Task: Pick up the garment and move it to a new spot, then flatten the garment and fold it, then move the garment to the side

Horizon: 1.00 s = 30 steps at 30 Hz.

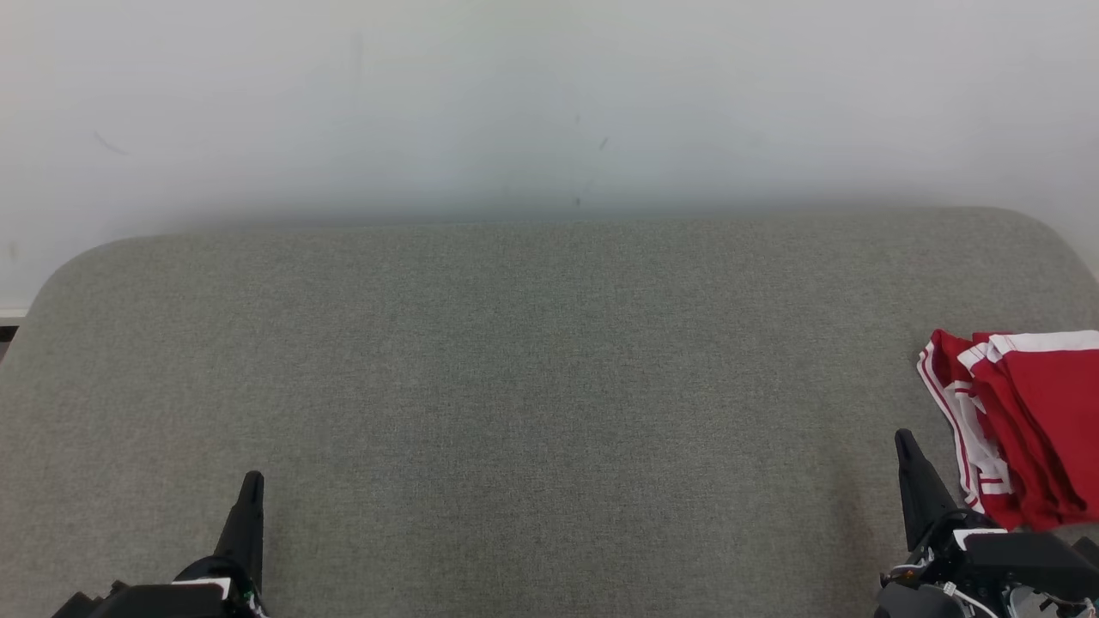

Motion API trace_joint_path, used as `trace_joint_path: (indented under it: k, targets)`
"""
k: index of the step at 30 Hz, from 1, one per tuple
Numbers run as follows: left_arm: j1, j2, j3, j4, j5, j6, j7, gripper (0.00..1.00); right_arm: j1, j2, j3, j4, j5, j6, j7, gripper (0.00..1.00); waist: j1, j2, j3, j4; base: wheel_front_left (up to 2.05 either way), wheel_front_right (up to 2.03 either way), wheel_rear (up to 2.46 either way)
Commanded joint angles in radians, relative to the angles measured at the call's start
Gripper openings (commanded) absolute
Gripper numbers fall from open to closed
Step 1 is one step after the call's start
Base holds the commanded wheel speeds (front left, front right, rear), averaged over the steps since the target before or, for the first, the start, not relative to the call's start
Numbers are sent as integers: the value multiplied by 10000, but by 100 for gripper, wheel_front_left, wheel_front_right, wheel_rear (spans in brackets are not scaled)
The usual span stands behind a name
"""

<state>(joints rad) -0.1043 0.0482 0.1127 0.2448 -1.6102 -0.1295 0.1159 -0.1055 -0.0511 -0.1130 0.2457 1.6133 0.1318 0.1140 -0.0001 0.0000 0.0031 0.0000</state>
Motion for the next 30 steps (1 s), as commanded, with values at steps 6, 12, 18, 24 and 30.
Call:
trace_joint_path:
  k: [6, 12, 18, 24, 30]
  targets:
    - [-111, 35, 36, 15, -52, -28, 0, 0, -78, -1, -25, -19, -4, -21, 21, 0, 1, 0, 0, 0, 0, 0, 0]
    - [-110, 37, 37, 15, -52, -29, 0, 0, -79, -1, -25, -19, -6, -21, 23, 0, 1, 0, 0, 0, 0, 0, 0]
    - [-110, 37, 35, 14, -52, -29, -1, 0, -78, 0, -26, -17, -8, -21, 24, 0, 1, 0, 0, 0, 0, 0, 0]
    - [-110, 37, 35, 14, -53, -29, -1, 0, -78, 2, -26, -17, -9, -21, 24, 0, 1, 0, 0, 0, 0, 0, 0]
    - [-110, 36, 35, 14, -51, -29, -1, 0, -78, 3, -28, -17, -11, -21, 26, 0, 1, 0, 0, 0, 0, 0, 0]
